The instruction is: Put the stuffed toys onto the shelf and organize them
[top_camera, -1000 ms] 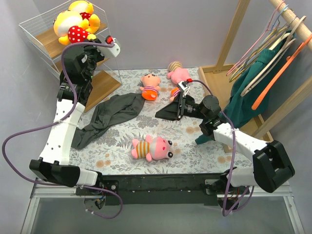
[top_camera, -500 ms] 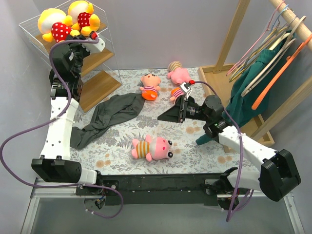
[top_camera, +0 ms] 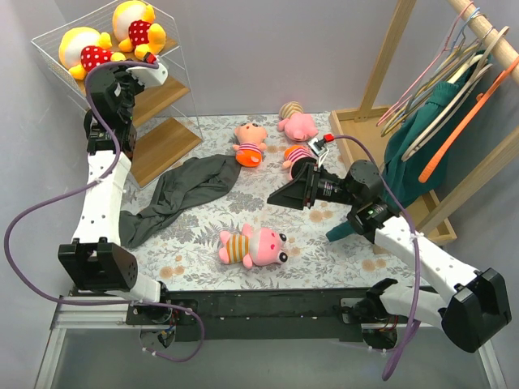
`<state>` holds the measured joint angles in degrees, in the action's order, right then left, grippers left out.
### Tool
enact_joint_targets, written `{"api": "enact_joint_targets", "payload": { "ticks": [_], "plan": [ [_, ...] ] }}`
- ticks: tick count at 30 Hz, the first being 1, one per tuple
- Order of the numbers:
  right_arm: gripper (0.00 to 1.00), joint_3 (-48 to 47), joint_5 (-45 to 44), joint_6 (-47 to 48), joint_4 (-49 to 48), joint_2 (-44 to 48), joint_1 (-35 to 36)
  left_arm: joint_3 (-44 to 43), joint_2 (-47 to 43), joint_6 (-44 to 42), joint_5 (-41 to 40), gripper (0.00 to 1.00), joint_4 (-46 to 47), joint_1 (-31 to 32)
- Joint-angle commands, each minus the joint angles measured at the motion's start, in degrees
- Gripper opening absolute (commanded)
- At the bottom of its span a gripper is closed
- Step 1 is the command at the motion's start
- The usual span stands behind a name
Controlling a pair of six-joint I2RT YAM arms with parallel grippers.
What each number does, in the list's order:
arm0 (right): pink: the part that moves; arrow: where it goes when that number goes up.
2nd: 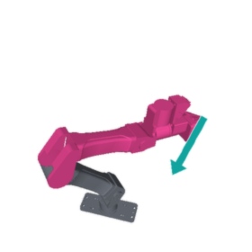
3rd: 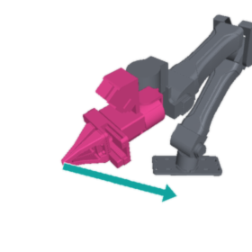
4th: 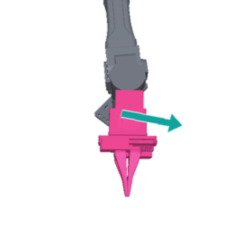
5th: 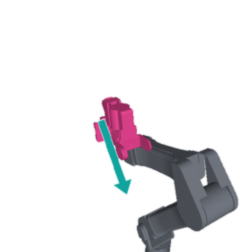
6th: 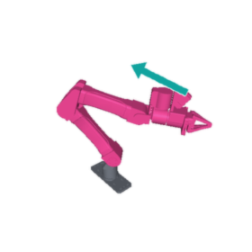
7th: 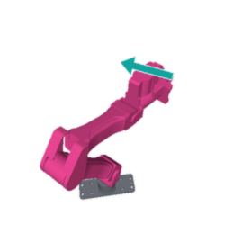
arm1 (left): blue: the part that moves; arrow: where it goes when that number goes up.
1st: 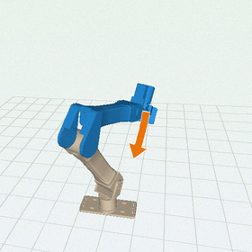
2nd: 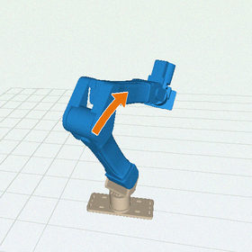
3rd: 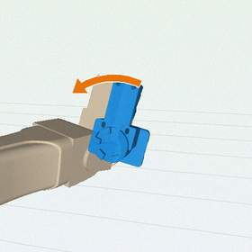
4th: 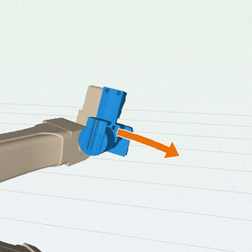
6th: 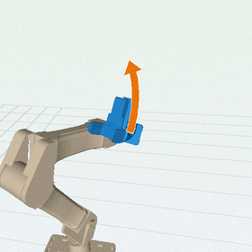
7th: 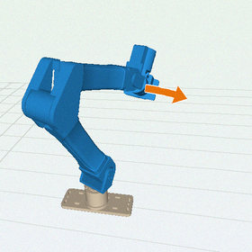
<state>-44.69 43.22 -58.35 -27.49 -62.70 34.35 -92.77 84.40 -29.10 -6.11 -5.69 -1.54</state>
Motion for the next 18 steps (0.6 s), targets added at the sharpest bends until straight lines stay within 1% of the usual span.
{"api": "enact_joint_targets", "payload": {
  "ticks": [1,2,3,4,6,7,9,10,12,13,14,16,18],
  "plan": [
    [0.94,-3.21,-1.21,3.67,2.60,2.22,-0.07,-1.36,0.50,0.80,-0.92,0.00,-0.64,-0.83],
    [0.94,-3.47,-1.38,4.20,3.22,2.31,-0.07,-1.53,0.50,1.15,-0.92,0.04,-0.29,-0.75],
    [0.94,-3.91,-2.00,4.99,4.45,2.58,-0.07,-1.45,0.59,1.33,-1.01,0.12,0.33,-0.83],
    [0.94,-4.09,-2.26,5.35,4.72,2.93,-0.07,-1.80,0.76,1.07,-0.31,0.24,0.16,-0.75],
    [0.94,-4.18,-2.79,5.44,4.81,3.19,-0.16,-1.98,1.12,0.98,0.13,0.29,1.11,-0.74],
    [0.94,-4.18,-2.97,5.44,4.81,3.37,-0.07,-1.45,1.20,0.80,0.13,0.33,1.73,-0.83],
    [0.94,-4.27,-3.14,5.52,4.90,3.46,-0.07,-1.10,1.38,0.54,-0.31,0.37,2.88,-0.75],
    [0.93,-4.53,-3.14,5.61,5.51,3.37,-0.07,-0.92,1.29,0.63,-0.31,0.42,3.06,-0.74],
    [0.93,-4.88,-3.58,5.96,6.21,3.28,-0.16,-0.22,0.77,1.06,0.04,0.48,4.37,-0.66],
    [0.93,-5.32,-3.67,6.40,7.17,3.20,-0.07,0.04,0.59,1.24,0.22,0.52,4.64,-0.66],
    [0.93,-5.58,-3.85,6.75,7.70,3.19,-0.07,0.22,0.33,1.59,0.31,0.62,4.73,-0.57],
    [0.93,-6.55,-4.55,7.72,9.81,2.85,-0.16,0.14,-0.11,2.29,1.36,0.64,4.55,-0.13],
    [0.93,-8.22,-5.60,9.65,13.15,2.58,-0.16,0.05,-0.38,3.08,2.50,0.69,4.46,0.31]
  ]
}}
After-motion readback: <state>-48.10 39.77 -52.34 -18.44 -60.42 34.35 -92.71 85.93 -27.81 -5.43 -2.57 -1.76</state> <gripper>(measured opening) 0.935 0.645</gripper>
